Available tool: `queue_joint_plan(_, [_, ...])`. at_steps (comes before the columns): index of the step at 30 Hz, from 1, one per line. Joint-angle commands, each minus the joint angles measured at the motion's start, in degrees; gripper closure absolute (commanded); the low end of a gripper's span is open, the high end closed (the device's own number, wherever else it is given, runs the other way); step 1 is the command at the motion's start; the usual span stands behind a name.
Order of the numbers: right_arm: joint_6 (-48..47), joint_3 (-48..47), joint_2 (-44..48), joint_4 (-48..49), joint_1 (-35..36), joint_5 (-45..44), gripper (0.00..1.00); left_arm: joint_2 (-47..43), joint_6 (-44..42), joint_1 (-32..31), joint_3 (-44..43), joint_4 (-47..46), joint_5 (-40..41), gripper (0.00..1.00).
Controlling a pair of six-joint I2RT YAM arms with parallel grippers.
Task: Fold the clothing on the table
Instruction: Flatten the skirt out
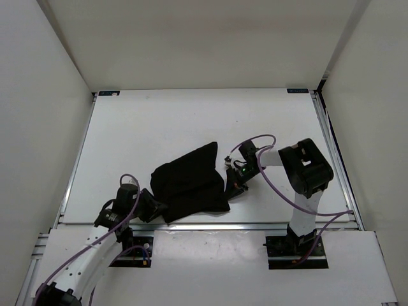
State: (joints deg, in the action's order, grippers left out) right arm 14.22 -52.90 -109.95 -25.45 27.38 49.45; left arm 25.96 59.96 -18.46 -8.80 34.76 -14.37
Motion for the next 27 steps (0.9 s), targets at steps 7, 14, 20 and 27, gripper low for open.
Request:
queue_joint_plan(7, [-0.8, -3.6, 1.0, -5.2, -1.2, -3.0, 1.00, 9.9, 0.3, -7.2, -2.2, -5.5, 4.7, 1.00])
queue_joint_plan(14, [-1.0, -14.0, 9.4, -11.4, -5.7, -18.0, 1.00, 33.1, -19.4, -1.9, -28.9, -4.9, 14.3, 1.00])
queue_joint_plan(20, [-2.7, -24.6, 13.8, -15.0, -12.6, -23.8, 1.00, 52.9, -29.7, -3.3, -52.0, -6.7, 11.4, 1.00])
queue_joint_plan(27, [-1.3, -16.9, 20.0, -13.8, -14.8, -23.1, 1.00, 70.4, -35.3, -6.9, -66.1, -7.3, 6.2, 0.99])
